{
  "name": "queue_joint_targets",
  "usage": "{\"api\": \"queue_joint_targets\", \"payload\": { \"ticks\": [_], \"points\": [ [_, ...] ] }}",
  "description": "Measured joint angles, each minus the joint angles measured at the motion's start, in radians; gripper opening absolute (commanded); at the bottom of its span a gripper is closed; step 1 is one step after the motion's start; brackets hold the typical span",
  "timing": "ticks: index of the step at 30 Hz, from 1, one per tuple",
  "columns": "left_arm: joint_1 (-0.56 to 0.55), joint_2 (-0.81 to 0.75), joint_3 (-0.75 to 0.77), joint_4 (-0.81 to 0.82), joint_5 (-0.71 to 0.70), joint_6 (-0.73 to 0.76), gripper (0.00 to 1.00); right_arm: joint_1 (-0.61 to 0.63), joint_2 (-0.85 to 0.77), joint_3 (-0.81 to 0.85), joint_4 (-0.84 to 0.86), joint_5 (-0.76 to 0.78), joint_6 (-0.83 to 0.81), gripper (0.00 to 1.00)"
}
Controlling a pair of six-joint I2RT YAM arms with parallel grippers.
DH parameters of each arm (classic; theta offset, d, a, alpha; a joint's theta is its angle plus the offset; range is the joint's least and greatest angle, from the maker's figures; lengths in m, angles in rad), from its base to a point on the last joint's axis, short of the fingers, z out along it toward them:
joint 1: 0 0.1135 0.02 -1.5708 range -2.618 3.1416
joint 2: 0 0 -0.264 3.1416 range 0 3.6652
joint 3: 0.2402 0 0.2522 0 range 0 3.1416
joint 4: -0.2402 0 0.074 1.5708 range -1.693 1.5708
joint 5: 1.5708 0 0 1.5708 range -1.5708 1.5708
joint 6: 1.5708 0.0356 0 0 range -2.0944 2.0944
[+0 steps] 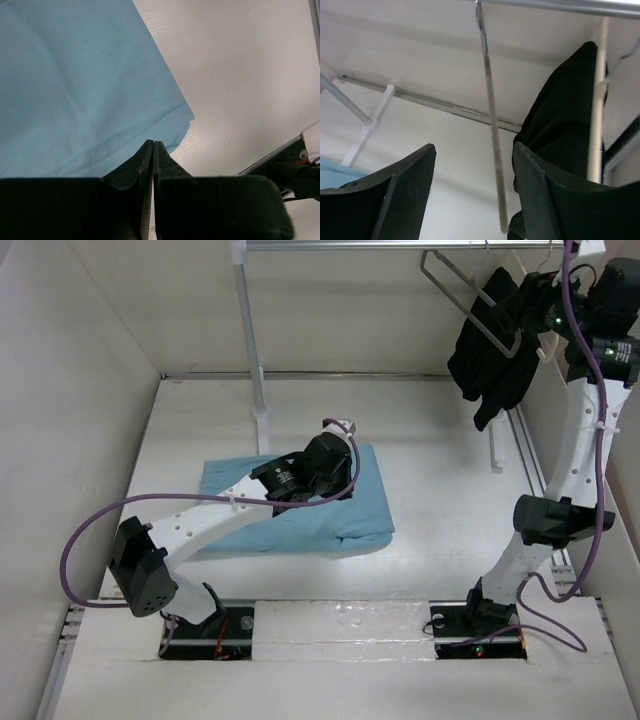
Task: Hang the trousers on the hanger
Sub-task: Pick up the hanger from the clothesline.
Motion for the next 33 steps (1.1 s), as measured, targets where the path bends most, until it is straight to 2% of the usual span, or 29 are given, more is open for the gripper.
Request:
{"api": "queue_joint_targets", "payload": {
  "ticks": [9, 13, 14, 16, 18, 21, 23, 27, 33],
  "points": [
    [0.000, -0.002, 0.000, 0.003, 0.003, 0.000, 0.00, 0.026, 0.002, -0.031, -0.024, 0.073, -0.056, 0.69],
    [0.000, -0.017, -0.001, 0.002, 0.002, -0.001, 0.00, 0.029, 0.002, -0.048, -0.026, 0.090, -0.076, 0.64],
    [0.003, -0.022, -0.001, 0.002, 0.002, -0.001, 0.00, 0.034, 0.001, -0.061, -0.024, 0.095, -0.083, 0.58],
    [0.007, -0.032, -0.001, 0.002, 0.002, -0.001, 0.00, 0.046, -0.002, -0.098, -0.023, 0.106, -0.094, 0.53],
    [0.015, -0.044, -0.001, 0.002, 0.002, -0.002, 0.03, 0.057, -0.003, -0.141, -0.021, 0.114, -0.105, 0.33],
    [0.025, -0.061, 0.000, 0.001, 0.002, -0.002, 0.07, 0.069, -0.003, -0.182, -0.024, 0.124, -0.110, 0.14],
    [0.032, -0.068, 0.005, 0.000, 0.002, -0.002, 0.07, 0.070, -0.003, -0.185, -0.021, 0.131, -0.111, 0.05],
    [0.034, -0.068, 0.012, 0.000, 0.002, -0.002, 0.07, 0.080, -0.022, -0.196, 0.003, 0.145, -0.108, 0.00],
    [0.034, -0.069, 0.013, -0.005, 0.006, -0.019, 0.20, 0.142, -0.132, -0.293, 0.097, 0.216, -0.103, 0.00]
  ]
}}
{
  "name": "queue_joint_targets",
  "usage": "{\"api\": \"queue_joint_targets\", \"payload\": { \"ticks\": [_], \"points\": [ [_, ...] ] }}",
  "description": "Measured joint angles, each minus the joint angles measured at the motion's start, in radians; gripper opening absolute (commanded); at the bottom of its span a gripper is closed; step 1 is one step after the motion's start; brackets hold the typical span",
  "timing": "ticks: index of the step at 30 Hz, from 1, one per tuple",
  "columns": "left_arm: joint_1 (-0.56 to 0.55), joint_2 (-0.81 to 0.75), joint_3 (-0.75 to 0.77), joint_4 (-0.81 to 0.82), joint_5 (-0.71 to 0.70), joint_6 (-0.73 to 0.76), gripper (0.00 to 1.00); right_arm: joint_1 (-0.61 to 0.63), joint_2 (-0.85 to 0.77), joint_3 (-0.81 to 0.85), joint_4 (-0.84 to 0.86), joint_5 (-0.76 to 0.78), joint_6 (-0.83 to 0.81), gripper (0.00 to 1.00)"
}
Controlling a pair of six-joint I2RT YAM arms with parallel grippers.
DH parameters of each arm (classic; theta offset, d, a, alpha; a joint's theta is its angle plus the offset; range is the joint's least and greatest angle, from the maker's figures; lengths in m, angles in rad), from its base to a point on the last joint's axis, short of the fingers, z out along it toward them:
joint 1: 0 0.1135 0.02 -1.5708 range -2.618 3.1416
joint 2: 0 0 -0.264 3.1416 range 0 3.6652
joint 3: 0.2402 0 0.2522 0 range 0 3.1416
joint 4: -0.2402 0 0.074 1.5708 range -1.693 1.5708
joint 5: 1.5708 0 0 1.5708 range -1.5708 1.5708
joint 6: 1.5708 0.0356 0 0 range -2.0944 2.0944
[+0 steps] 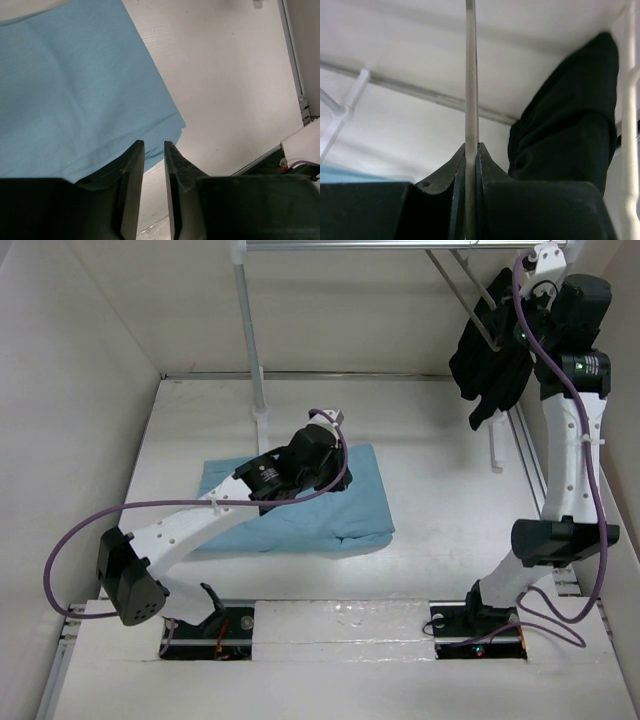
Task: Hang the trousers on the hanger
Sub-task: Pick up the hanger from the clothesline.
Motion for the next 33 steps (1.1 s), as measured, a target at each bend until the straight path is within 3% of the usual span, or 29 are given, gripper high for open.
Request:
{"api": "queue_joint_targets", "payload": {
  "ticks": [6, 18, 28, 33],
  "points": [
    [0.000, -0.003, 0.067, -0.025, 0.004, -0.015, 0.37, 0.068, -0.158, -0.079, 0.076, 0.102, -0.009, 0.00],
    [0.000, 0.058, 0.514, -0.053, 0.074, -0.012, 0.42, 0.170, -0.431, -0.576, 0.173, 0.304, -0.033, 0.00],
    [-0.027, 0.289, 0.764, -0.078, 0.143, -0.016, 0.44, 0.475, -0.703, -0.883, 0.185, 0.541, -0.051, 0.00],
    [-0.045, 0.404, 0.785, -0.089, 0.131, -0.015, 0.44, 0.605, -0.792, -0.988, 0.171, 0.631, -0.029, 0.00]
  ]
}}
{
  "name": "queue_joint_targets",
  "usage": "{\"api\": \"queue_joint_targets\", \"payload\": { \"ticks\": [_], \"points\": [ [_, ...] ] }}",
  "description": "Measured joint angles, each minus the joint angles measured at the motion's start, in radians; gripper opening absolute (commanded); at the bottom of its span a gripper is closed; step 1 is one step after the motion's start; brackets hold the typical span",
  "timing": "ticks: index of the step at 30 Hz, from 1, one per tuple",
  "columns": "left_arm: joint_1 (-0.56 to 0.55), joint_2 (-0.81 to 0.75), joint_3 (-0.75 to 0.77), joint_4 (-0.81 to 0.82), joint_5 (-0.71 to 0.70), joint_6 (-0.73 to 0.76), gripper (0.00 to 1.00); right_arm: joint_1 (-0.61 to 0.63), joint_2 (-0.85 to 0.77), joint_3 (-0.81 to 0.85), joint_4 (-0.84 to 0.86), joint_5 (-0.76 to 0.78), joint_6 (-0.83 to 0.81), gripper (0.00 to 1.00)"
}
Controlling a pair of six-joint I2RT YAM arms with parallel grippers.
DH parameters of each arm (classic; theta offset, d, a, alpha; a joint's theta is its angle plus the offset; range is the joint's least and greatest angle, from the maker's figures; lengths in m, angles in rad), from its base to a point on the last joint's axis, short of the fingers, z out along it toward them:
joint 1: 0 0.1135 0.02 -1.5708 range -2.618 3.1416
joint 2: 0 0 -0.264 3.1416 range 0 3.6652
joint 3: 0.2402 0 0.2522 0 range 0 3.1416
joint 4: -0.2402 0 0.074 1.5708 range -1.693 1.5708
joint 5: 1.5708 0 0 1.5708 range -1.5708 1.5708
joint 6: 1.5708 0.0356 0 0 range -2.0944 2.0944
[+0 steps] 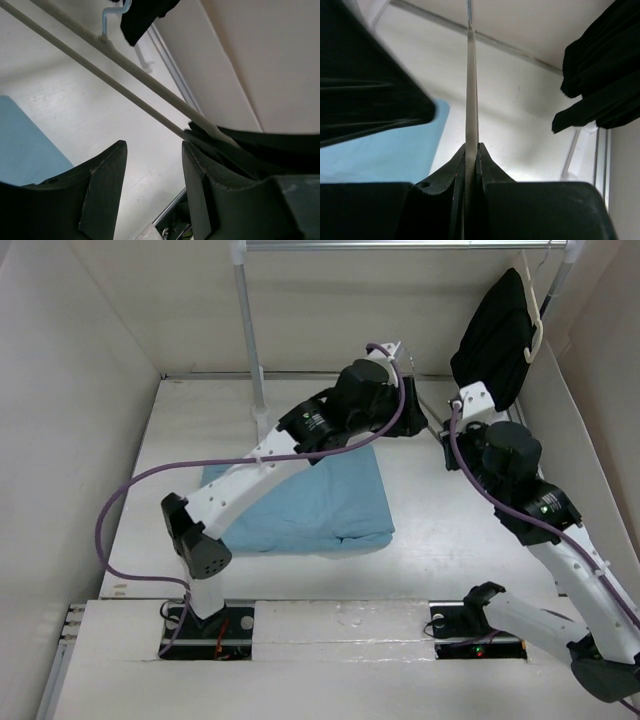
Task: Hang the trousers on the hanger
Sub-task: Pick up the hanger from the clothesline, then place the trousers on the hanger.
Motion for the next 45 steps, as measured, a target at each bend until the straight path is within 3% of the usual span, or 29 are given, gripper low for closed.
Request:
{"api": "queue_joint_targets", "payload": {
  "ticks": [12, 28, 31, 40, 45],
  "points": [
    [0.000, 0.138, 0.043, -0.032, -0.004, -0.028, 0.47, 0.129, -0.045, -0.113, -0.031, 0.159, 0.047, 0.00],
    [0.000, -0.053, -0.329, 0.223, -0.032, -0.113, 0.47, 0.142, -0.061, -0.170, -0.037, 0.172, 0.072, 0.00],
    [0.003, -0.063, -0.299, 0.213, -0.070, -0.105, 0.46, 0.142, -0.061, -0.177, -0.037, 0.171, 0.078, 0.00],
    [0.014, 0.081, 0.018, 0.109, -0.176, -0.037, 0.43, 0.170, -0.050, -0.178, -0.037, 0.166, 0.092, 0.00],
    [0.018, 0.145, 0.060, 0.056, -0.181, -0.023, 0.40, 0.191, -0.048, -0.178, -0.039, 0.167, 0.098, 0.00]
  ]
}}
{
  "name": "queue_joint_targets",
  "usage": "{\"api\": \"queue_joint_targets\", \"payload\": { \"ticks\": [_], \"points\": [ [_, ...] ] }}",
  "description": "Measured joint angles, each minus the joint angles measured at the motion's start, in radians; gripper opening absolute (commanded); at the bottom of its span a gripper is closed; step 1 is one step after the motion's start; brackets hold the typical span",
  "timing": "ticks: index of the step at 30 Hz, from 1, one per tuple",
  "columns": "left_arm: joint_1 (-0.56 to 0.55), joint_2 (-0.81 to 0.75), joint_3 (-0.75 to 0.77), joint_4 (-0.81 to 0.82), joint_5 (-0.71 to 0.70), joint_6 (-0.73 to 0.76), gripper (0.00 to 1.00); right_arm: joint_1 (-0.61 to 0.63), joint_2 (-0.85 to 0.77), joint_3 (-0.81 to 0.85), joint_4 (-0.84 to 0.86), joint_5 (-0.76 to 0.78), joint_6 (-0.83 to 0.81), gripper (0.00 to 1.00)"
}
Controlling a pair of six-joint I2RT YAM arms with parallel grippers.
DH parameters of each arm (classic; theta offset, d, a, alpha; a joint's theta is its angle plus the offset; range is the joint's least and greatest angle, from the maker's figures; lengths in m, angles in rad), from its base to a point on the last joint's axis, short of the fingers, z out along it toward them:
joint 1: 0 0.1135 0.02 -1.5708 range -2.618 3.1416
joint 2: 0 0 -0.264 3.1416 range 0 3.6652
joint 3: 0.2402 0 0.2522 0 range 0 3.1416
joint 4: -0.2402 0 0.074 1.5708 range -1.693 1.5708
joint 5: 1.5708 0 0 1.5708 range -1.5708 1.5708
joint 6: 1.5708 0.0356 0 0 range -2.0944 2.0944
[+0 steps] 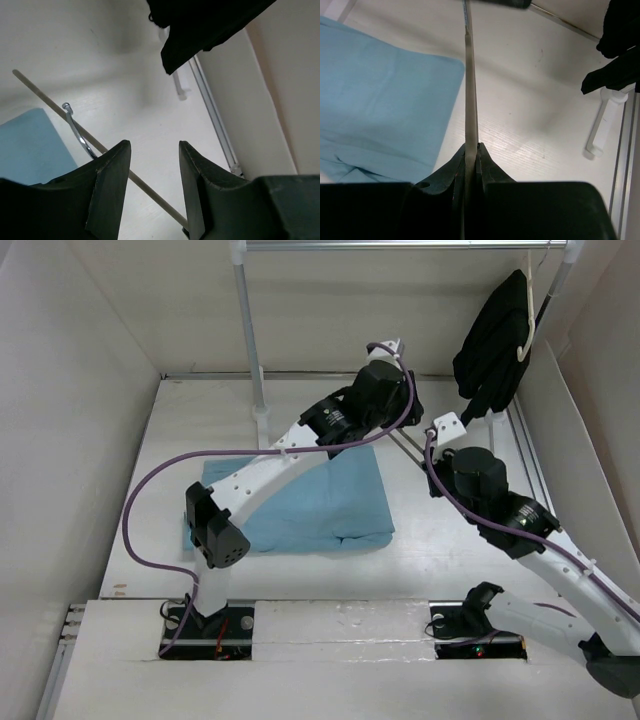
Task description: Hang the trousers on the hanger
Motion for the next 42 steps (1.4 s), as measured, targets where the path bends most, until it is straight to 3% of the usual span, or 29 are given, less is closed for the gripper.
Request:
{"api": "queue_joint_targets", "payload": {
  "ticks": [5, 7, 8, 11, 25, 38, 42],
  "points": [
    [-0.007, 0.026, 0.000, -0.066, -0.024, 0.011, 0.36, 0.016, 0.015, 0.000, -0.011, 0.005, 0.002, 0.00],
    [-0.009, 0.025, 0.000, -0.081, -0.034, 0.014, 0.41, 0.016, 0.023, 0.000, -0.015, 0.008, 0.002, 0.00],
    [-0.008, 0.024, 0.000, -0.081, -0.034, 0.017, 0.51, 0.016, 0.030, 0.001, -0.016, 0.013, 0.002, 0.00],
    [-0.008, 0.023, 0.000, -0.081, -0.019, 0.019, 0.53, 0.016, 0.059, 0.003, -0.019, 0.027, 0.003, 0.00],
    [-0.005, -0.043, -0.073, -0.136, -0.027, 0.004, 0.49, 0.016, 0.077, 0.021, -0.018, 0.105, 0.009, 0.00],
    [0.017, 0.014, -0.014, -0.128, -0.029, 0.005, 0.49, 0.061, 0.034, 0.021, -0.011, 0.077, 0.014, 0.00],
    [0.017, 0.043, -0.005, -0.121, -0.025, 0.007, 0.44, 0.077, 0.029, 0.021, -0.011, 0.077, 0.018, 0.00]
  ]
}}
